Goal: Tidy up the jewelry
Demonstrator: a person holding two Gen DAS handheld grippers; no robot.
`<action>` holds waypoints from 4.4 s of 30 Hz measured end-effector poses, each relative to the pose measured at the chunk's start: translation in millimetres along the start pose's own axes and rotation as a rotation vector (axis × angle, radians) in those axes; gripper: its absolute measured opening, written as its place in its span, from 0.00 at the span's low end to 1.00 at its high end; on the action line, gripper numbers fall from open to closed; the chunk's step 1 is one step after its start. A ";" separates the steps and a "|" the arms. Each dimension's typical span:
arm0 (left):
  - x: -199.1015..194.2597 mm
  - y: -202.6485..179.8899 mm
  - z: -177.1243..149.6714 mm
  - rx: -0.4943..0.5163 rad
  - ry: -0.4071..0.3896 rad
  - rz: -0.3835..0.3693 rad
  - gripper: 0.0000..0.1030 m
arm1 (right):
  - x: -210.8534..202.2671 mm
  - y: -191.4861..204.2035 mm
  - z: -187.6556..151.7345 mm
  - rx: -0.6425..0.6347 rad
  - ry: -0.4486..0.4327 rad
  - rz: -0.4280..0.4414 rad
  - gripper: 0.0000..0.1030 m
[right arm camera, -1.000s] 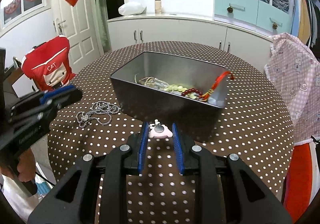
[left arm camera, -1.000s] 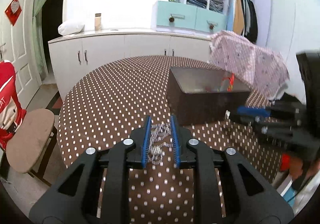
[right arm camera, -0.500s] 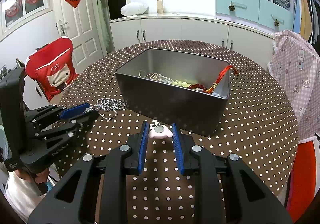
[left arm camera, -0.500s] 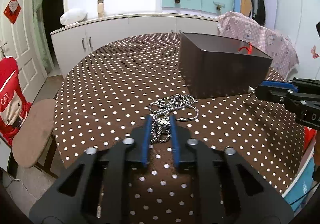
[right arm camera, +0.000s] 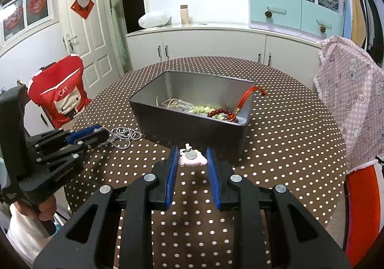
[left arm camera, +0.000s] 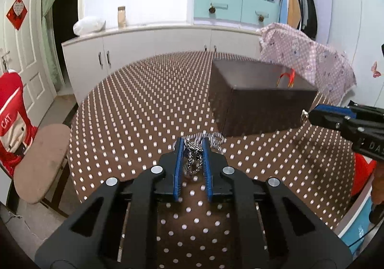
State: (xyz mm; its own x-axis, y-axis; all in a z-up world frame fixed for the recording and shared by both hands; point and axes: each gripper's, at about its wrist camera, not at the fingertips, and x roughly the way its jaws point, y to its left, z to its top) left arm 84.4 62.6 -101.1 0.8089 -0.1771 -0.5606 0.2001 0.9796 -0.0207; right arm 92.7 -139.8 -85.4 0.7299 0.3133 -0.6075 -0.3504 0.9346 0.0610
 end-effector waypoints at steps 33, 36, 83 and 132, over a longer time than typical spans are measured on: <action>-65.0 -39.1 144.5 0.064 -0.258 -0.110 0.15 | -48.1 -19.9 88.0 -0.067 -0.176 -0.024 0.22; -68.7 -41.6 160.7 0.054 -0.271 -0.124 0.15 | -50.1 -22.5 95.6 -0.067 -0.183 -0.019 0.22; 26.5 -42.2 112.3 0.030 0.075 -0.071 0.78 | -15.3 -47.2 82.3 0.035 -0.053 -0.005 0.85; -83.7 -75.9 67.9 0.001 -0.148 0.111 0.89 | -98.6 -7.3 22.1 0.068 -0.247 -0.188 0.92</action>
State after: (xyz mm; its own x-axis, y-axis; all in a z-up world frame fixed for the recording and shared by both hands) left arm 39.0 -3.4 3.6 0.8986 -0.0802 -0.4313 0.1056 0.9938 0.0352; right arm 36.3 -173.8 -8.6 0.9017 0.1574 -0.4026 -0.1617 0.9866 0.0237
